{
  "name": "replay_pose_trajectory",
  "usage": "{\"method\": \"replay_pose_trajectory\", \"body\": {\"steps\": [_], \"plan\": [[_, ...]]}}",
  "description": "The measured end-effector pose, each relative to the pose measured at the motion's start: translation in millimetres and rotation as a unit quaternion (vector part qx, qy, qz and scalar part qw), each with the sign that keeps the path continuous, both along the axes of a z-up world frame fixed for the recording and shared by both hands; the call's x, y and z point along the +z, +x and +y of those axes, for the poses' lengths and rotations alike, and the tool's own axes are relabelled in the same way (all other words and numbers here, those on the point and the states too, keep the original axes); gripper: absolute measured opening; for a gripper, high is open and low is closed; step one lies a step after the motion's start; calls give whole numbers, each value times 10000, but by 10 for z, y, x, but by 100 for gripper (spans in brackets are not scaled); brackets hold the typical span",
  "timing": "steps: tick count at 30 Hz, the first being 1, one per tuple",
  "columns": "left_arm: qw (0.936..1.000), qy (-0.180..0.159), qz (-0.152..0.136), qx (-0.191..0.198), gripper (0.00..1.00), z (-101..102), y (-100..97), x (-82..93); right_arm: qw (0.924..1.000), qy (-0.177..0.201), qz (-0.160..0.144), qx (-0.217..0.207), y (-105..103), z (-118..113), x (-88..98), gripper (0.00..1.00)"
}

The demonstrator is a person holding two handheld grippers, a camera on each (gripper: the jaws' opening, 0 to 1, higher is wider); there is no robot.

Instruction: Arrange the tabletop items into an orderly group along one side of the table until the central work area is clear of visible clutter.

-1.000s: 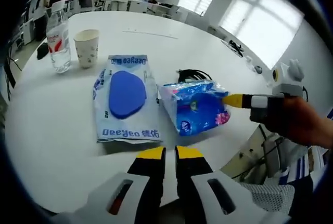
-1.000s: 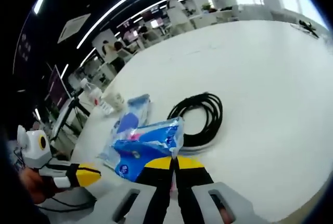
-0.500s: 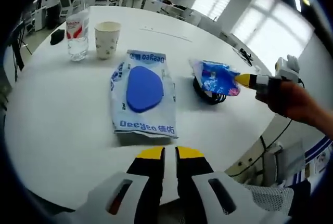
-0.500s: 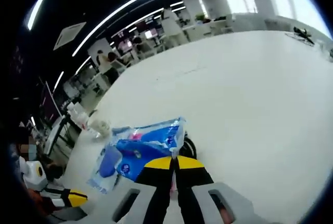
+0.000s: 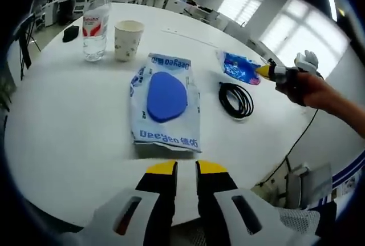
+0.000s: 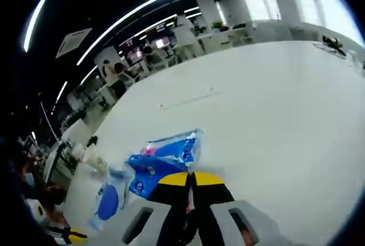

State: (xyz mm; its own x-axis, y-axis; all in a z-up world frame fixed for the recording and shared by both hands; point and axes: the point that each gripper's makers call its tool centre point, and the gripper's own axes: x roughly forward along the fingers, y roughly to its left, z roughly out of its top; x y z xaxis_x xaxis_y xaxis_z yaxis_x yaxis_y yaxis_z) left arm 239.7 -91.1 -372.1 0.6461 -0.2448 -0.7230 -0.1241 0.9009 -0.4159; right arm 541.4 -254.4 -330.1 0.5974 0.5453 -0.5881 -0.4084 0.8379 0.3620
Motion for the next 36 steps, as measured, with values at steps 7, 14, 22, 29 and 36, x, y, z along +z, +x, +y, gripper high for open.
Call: {"method": "replay_pose_trajectory", "body": {"steps": [7,14,22,29,36], "plan": [[9999,-8,44,127,11,52,17,-15,10000,-38,69,-22,315,39,-98,0],[9995,-59,84,290,11,91,28,-22,9996,-96,251,43,467,77,-265,0],[9991,-97,152,386,11,155,-4,-75,9978,-402,414,320,490,102,-477,0],[9983,-137,183,527,11,221,-31,-80,9940,-816,377,630,552,83,-557,0],[9974,-198,222,650,11,228,-65,-97,9929,-962,340,607,715,-35,-574,0]]}}
